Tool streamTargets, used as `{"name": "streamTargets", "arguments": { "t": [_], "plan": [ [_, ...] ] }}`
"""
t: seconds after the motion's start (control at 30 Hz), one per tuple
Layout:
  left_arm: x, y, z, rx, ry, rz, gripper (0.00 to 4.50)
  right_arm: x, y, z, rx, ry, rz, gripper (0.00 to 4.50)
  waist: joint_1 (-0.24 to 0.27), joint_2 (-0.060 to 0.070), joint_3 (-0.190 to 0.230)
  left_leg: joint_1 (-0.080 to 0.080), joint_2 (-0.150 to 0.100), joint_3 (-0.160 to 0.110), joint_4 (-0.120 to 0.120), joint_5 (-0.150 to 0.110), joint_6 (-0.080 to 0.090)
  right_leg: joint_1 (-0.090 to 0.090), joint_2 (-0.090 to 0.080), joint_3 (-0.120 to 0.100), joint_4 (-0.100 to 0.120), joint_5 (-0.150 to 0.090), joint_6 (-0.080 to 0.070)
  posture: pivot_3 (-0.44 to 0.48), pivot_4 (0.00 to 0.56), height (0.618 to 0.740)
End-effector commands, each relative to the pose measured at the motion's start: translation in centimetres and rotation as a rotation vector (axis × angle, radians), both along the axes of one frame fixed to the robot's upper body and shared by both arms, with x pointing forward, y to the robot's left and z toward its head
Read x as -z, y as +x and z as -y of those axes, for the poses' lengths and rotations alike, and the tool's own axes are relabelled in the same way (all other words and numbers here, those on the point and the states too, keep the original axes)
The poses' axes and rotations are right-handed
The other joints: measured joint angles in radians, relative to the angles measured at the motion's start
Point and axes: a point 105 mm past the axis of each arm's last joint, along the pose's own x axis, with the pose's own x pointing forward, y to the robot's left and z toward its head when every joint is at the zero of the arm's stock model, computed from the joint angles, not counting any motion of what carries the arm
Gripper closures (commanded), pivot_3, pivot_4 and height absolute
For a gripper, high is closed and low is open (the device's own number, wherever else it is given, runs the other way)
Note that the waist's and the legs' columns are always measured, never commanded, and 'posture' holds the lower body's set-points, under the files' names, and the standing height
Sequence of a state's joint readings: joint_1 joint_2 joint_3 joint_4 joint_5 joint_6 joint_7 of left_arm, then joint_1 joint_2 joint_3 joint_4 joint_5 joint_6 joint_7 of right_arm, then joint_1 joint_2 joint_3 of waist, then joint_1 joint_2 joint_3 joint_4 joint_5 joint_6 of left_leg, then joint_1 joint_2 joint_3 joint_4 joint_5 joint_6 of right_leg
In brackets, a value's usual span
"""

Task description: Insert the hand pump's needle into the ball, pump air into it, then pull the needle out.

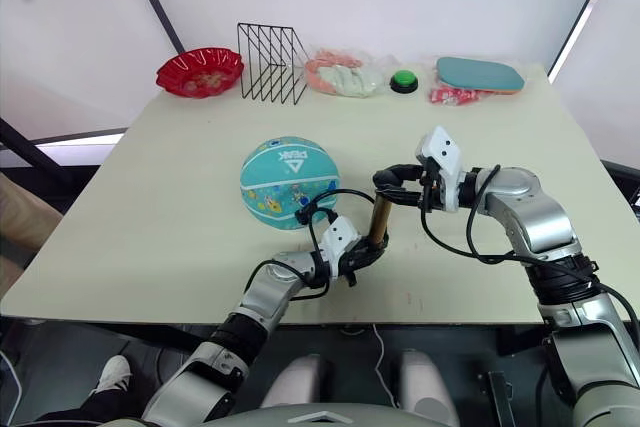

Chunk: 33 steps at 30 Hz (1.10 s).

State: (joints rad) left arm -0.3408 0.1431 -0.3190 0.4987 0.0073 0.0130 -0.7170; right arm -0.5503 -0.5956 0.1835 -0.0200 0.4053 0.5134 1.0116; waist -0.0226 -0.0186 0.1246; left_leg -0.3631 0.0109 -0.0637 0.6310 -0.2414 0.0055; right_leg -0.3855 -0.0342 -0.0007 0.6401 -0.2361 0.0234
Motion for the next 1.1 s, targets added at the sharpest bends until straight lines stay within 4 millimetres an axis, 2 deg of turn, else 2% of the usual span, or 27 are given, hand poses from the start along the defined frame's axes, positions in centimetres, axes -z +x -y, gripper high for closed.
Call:
{"name": "streamTargets", "arguments": {
  "t": [0.03,0.13,0.2,0.37,0.5,0.53,0.63,0.73,0.83,0.9,0.93,1.1],
  "plan": [
    [2.9,-1.3,-1.3,-0.016,0.066,-0.112,3.46,-1.9,-0.8,1.2,-0.011,0.008,-0.063,2.88,0.003,0.004,0.006,-0.001,0.0,0.0,0.0,0.0,0.0,0.0,0.0,0.0,0.0,0.0,0.0,0.0,0.15,0.74],
    [2.9,-1.4,-1.3,-0.014,0.064,-0.117,3.46,-7.0,-1.4,2.2,-0.016,0.046,0.002,2.88,0.01,0.009,0.013,-0.01,-0.003,0.001,0.001,0.0,0.0,-0.008,-0.001,0.0,0.0,0.0,0.002,0.0,0.15,0.74],
    [2.9,-1.5,-1.3,-0.013,0.063,-0.119,3.46,-9.3,-1.7,2.8,-0.005,0.057,0.024,2.88,0.015,0.013,0.017,-0.024,-0.005,0.002,0.004,0.001,0.0,-0.02,-0.001,-0.001,0.001,0.003,0.006,0.0,0.15,0.74],
    [3.0,-1.6,-1.2,-0.005,0.063,-0.123,3.46,-16.0,-2.4,4.1,0.023,0.105,0.084,2.88,0.023,0.014,0.026,-0.034,-0.007,0.001,0.005,0.001,0.0,-0.027,-0.002,-0.001,0.0,0.005,0.003,0.0,0.15,0.74],
    [3.0,-1.6,-1.2,-0.002,0.063,-0.123,3.46,-17.6,-2.5,4.1,0.037,0.153,0.048,2.88,0.027,0.01,0.032,-0.034,-0.007,0.0,0.005,0.001,0.0,-0.027,-0.003,-0.002,0.0,0.005,0.004,0.0,0.15,0.74],
    [3.0,-1.6,-1.1,-0.001,0.063,-0.123,3.46,-17.3,-2.5,4.0,0.036,0.159,0.018,2.88,0.027,0.01,0.032,-0.034,-0.007,0.0,0.005,0.001,0.0,-0.027,-0.003,-0.002,0.0,0.003,0.006,0.0,0.15,0.74],
    [2.9,-1.7,-1.1,0.001,0.064,-0.123,3.46,-13.2,-1.8,4.2,0.072,0.032,-0.024,2.88,0.028,0.01,0.032,-0.034,-0.007,0.001,0.005,0.001,0.0,-0.027,-0.003,-0.002,0.0,0.003,0.006,0.0,0.15,0.74],
    [2.9,-1.7,-1.0,0.001,0.066,-0.118,3.46,-10.2,-1.3,3.7,0.067,0.05,-0.091,2.88,0.024,0.007,0.028,-0.032,-0.007,0.001,0.005,0.001,0.001,-0.026,-0.002,-0.001,0.001,0.003,0.006,0.0,0.15,0.74],
    [2.9,-1.7,-1.0,-0.005,0.061,-0.12,3.46,-6.2,-1.3,3.2,0.054,0.01,-0.135,2.88,0.019,0.003,0.024,-0.027,-0.005,0.001,0.005,0.001,0.001,-0.022,-0.001,-0.002,0.001,0.003,0.007,0.0,0.15,0.74],
    [2.9,-1.7,-0.9,-0.009,0.06,-0.121,3.46,-4.7,-1.4,2.7,0.039,0.012,-0.156,2.88,0.013,0.002,0.024,-0.02,-0.004,0.002,0.005,0.0,0.001,-0.015,-0.001,-0.002,0.001,0.002,0.007,0.0,0.15,0.74],
    [2.9,-1.7,-0.9,-0.01,0.06,-0.121,3.46,-3.4,-1.5,2.4,0.032,0.005,-0.173,2.88,0.01,0.002,0.023,-0.017,-0.004,0.002,0.005,0.0,0.001,-0.012,-0.001,-0.002,0.001,0.0,0.004,0.0,0.15,0.74],
    [3.0,-1.8,-0.7,-0.008,0.061,-0.121,3.46,4.4,-2.7,-0.2,-0.001,-0.067,-0.27,2.88,0.006,0.0,0.009,-0.015,-0.003,0.002,0.004,0.0,0.001,-0.01,0.0,-0.002,0.001,0.0,0.004,0.0,0.15,0.74]
  ]
}}
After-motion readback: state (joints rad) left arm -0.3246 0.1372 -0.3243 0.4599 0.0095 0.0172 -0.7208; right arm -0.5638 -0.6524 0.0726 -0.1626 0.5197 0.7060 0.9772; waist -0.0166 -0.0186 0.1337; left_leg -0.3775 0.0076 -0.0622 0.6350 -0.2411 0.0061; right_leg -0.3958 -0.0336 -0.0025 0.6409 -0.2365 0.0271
